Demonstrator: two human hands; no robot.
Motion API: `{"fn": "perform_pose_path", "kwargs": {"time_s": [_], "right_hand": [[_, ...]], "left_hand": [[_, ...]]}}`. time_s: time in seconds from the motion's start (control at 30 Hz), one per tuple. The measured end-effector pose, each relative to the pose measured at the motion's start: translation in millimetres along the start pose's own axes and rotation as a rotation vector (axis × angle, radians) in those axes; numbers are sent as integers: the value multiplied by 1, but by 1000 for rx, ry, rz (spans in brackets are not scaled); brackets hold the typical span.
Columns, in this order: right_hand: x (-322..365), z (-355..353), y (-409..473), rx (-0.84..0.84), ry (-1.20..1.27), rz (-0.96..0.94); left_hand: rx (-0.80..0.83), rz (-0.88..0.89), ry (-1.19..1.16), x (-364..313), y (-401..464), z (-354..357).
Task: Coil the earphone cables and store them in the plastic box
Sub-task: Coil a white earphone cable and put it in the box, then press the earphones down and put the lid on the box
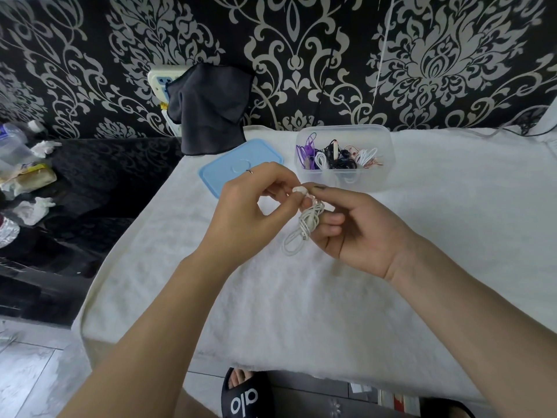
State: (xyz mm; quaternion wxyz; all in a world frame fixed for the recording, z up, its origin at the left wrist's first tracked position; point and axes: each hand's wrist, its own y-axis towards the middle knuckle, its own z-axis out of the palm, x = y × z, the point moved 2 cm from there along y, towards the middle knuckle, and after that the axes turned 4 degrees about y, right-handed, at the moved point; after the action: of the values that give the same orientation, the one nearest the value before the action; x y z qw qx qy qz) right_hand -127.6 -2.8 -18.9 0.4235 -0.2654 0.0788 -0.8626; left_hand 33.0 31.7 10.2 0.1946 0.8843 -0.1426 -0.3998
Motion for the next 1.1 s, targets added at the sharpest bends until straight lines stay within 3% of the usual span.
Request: {"fn": "perform_pose_path", "kwargs": {"time_s": [0.27,0.47,0.63,0.7,0.8,0.9,1.03,1.1], "right_hand": [[32,9,5,-127,-311,-338],[80,33,13,-230,-621,-478],[117,32,40,-416,-522,-450],[116,20,52,-525,-592,-401],[113,6,63,-655,-933,-398],[118,6,61,-706,-1424,-382],[123,16,41,-651,-1864,-306],[122,20,34,-616,-2067,-358]], "left_hand": [[4,-152,-78,6,31,21],[-73,-311,-222,13,71,29],[-120,-465,-160,36,80,28],[-73,-485,-86,45,80,34],[66,-367,109,45,78,51],[98,-178,316,43,78,64],[79,-161,325,44,78,68],[78,-177,303,45,78,67]]}}
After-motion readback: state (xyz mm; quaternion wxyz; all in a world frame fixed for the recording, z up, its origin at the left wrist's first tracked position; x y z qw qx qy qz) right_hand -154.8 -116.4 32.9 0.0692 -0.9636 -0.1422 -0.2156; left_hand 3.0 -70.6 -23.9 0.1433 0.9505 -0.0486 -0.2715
